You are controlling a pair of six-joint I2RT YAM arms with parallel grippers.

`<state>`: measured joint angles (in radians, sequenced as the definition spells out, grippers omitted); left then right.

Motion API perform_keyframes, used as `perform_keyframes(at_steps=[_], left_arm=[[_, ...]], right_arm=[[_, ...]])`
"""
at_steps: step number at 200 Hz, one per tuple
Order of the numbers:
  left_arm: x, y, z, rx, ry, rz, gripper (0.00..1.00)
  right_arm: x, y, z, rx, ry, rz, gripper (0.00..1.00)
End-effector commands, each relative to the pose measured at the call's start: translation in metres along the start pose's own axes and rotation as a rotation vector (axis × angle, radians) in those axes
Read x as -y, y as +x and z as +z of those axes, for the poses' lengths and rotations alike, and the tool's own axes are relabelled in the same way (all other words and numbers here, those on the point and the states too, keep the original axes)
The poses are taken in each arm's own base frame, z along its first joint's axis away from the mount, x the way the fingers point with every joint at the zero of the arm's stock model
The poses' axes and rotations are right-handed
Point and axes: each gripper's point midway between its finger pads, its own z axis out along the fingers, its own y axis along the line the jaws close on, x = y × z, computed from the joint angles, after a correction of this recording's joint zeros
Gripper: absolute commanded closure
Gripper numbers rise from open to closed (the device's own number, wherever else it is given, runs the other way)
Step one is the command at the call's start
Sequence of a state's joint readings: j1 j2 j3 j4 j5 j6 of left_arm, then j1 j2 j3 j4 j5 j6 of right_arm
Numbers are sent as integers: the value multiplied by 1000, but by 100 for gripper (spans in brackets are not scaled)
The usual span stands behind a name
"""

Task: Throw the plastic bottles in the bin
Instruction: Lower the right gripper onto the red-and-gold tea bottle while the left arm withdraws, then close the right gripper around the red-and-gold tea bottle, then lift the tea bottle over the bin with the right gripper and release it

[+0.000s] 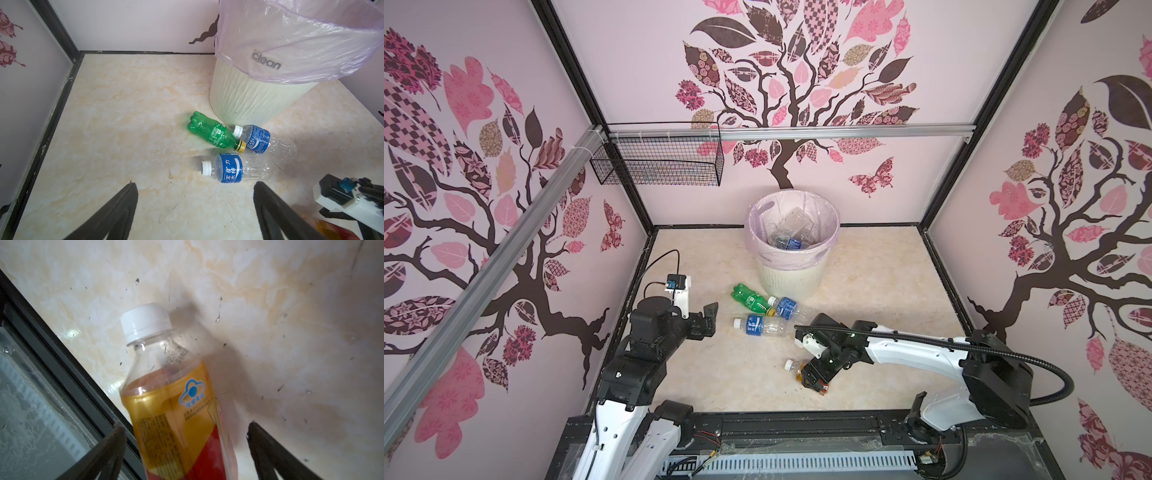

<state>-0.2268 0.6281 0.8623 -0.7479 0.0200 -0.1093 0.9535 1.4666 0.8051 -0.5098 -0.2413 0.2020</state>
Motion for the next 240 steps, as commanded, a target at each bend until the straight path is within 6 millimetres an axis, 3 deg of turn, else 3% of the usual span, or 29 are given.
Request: perform_keyframes(at_steps=[1, 78, 103, 125, 161, 195, 240], left_arm=[[-3, 5, 8, -5, -13, -8, 10], [-5, 8, 18, -16, -19, -9, 10], [-4, 10, 19, -13, -13, -13, 10], [-4, 11, 20, -16, -12, -16, 10], [-1, 15, 22, -20, 6, -18, 10], [2, 18, 22, -14, 27, -17, 10], [5, 18, 22, -11, 44, -8, 10]], right_arm=[[4, -1, 7, 1, 40, 32, 12], [14, -9, 4, 77, 106, 93, 36], [16, -14, -7, 131, 122, 109, 44], [15, -25, -29, 223, 129, 122, 53], [9, -51, -92, 445, 140, 133, 59], [8, -76, -188, 754, 189, 144, 65], [11, -84, -313, 1148, 274, 145, 68]])
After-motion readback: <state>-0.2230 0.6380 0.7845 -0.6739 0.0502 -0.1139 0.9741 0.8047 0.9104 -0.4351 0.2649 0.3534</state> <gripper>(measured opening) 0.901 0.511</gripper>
